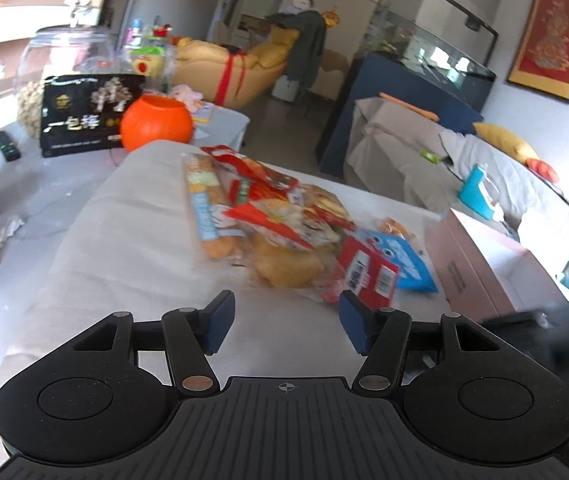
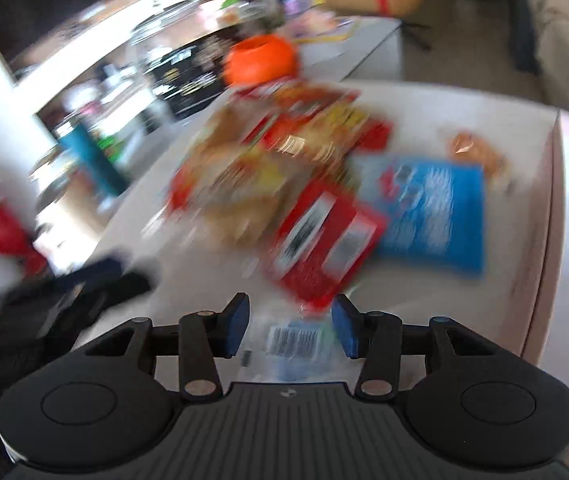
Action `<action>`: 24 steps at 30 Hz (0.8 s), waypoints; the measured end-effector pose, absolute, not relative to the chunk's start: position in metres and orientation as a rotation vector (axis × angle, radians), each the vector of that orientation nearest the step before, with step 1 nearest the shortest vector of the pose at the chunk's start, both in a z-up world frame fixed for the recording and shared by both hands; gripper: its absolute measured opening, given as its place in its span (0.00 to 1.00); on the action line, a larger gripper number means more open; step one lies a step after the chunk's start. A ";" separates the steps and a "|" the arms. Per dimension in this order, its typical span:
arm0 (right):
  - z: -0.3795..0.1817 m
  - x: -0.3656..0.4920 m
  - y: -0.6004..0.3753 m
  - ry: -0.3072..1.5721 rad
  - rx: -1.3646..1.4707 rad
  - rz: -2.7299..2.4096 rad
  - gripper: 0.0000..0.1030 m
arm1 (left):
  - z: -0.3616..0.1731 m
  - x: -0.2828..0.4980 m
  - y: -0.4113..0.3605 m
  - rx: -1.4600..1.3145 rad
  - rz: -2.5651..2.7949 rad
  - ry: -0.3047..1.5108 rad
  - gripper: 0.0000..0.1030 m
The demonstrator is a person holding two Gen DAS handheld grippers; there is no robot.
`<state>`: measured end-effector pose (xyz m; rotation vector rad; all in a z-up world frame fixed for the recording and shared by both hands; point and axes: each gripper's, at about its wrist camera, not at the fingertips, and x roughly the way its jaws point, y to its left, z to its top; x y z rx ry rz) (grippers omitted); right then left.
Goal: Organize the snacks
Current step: 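Move both tools toward the snack packets on the table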
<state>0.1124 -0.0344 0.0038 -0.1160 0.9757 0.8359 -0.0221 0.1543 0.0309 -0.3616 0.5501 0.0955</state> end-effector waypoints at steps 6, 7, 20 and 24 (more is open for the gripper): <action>0.012 0.074 -0.104 0.906 -0.149 0.820 0.59 | 0.047 0.004 0.131 -0.299 -0.027 0.565 0.61; 0.014 0.073 -0.114 0.888 -0.161 0.792 0.62 | 0.054 0.017 0.126 -0.276 -0.068 0.564 0.61; -0.008 0.065 -0.152 0.782 -0.130 0.627 0.65 | 0.044 0.258 0.035 0.040 -0.159 0.728 0.54; -0.002 0.069 -0.175 0.772 -0.126 0.566 0.65 | 0.019 0.266 0.034 0.129 -0.208 0.824 0.27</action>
